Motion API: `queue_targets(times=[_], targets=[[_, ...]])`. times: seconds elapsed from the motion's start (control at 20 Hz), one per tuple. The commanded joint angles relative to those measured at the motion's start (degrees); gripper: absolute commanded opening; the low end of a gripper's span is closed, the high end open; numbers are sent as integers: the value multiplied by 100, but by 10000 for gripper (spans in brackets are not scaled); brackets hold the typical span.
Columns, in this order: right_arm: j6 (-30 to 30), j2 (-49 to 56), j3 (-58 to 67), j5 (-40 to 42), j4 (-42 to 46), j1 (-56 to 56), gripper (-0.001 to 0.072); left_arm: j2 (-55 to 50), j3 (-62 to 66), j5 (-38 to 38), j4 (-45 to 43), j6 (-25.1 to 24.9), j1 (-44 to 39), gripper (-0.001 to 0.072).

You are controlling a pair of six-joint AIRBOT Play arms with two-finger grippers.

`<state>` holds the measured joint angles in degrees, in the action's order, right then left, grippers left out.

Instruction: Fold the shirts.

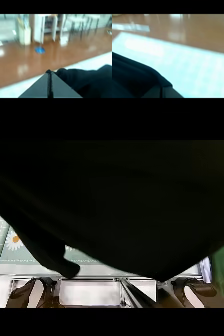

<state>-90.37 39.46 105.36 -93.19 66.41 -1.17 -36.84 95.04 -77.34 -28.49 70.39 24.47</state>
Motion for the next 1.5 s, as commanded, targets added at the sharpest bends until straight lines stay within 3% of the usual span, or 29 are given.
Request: queue_targets(times=[0.0,0.1,0.25,0.4,0.55,0.75,0.9,0.95,1.0,1.05,1.15,1.25,1.35,1.45], targets=[[17,-35,-1327,-44,216,-2,22,227,-1633,-304,-369,83,-605,14],[181,149,-2332,562,282,0,21,37,-3027,81,-372,79,-1001,15],[365,1064,-2898,1261,601,0,20,-874,-4570,1447,-369,-219,-1718,15],[398,2459,-2614,1773,505,184,20,-2518,-4363,2426,-343,-249,-2190,14],[402,3932,-1784,1884,-59,549,21,-4227,-3045,2555,-337,-269,-2363,15],[402,5366,-826,2245,-977,717,22,-5976,-1056,2236,-302,-70,-2448,14],[402,5866,-787,2861,-1613,706,22,-6516,-350,2138,-299,-2,-2562,15],[334,5967,-787,2857,-1742,706,65,-6548,-289,2052,-299,9,-2597,61],[164,6037,-787,2785,-1823,721,258,-6548,-238,1746,-310,20,-2590,315],[164,6037,-787,2667,-1823,767,404,-6546,-166,1377,-411,24,-2509,500],[175,5928,-780,2164,-1792,1054,415,-6544,76,415,-935,223,-2149,503],[280,5674,-782,1460,-1609,1506,415,-6522,216,-920,-1735,935,-1604,503],[308,5230,-833,927,-793,1895,413,-6376,50,-2256,-1934,688,-1108,501],[179,4575,-1259,984,520,1985,412,-5702,-774,-1919,-1810,662,-654,501]])
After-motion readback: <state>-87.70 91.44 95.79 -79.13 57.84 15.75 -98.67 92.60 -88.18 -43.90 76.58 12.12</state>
